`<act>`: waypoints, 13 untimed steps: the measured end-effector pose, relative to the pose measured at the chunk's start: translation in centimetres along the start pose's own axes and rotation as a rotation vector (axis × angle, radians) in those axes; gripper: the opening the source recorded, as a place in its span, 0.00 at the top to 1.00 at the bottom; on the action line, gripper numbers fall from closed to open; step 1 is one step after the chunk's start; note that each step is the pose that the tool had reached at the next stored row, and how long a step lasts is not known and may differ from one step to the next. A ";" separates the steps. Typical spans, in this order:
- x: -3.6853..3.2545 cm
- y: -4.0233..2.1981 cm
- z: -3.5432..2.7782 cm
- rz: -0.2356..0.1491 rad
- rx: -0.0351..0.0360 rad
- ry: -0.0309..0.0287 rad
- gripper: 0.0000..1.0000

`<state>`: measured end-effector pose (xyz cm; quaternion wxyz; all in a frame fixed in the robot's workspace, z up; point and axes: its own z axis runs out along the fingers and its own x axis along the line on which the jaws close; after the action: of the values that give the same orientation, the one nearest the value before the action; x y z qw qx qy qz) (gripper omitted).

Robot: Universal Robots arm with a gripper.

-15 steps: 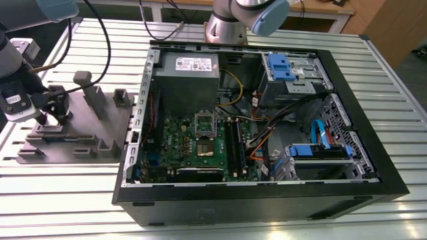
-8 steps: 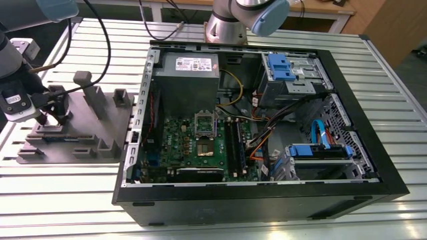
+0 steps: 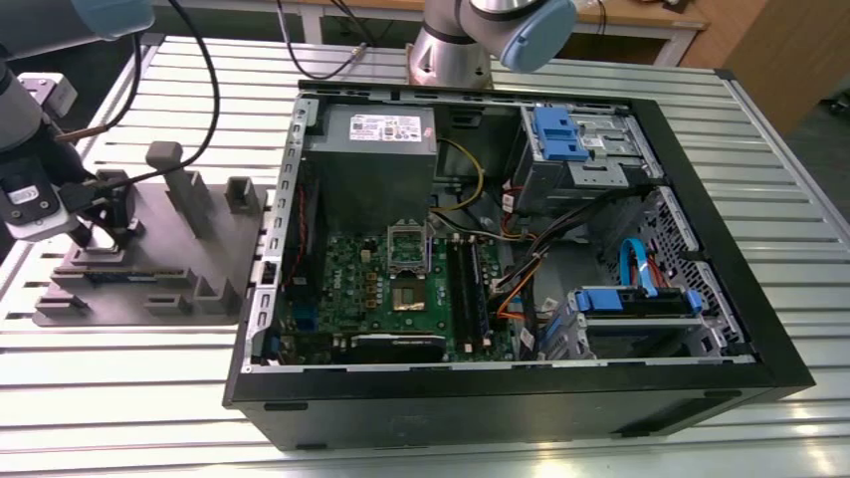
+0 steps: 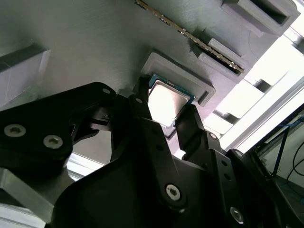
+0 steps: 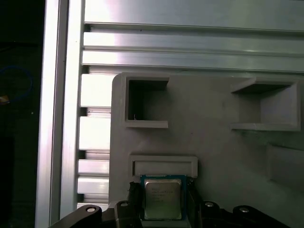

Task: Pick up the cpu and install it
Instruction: 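Pick up the cpu and move it towards the insertion slot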

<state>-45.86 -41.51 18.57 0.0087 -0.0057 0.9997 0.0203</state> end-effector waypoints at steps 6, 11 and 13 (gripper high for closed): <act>-0.01 0.04 -0.81 0.000 0.0000 0.0001 0.53; -0.02 0.04 -0.97 0.000 -0.0001 -0.0001 0.53; -0.02 0.04 -0.99 0.000 0.0000 0.0000 0.53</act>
<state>-45.86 -41.51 19.56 0.0087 -0.0056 0.9997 0.0204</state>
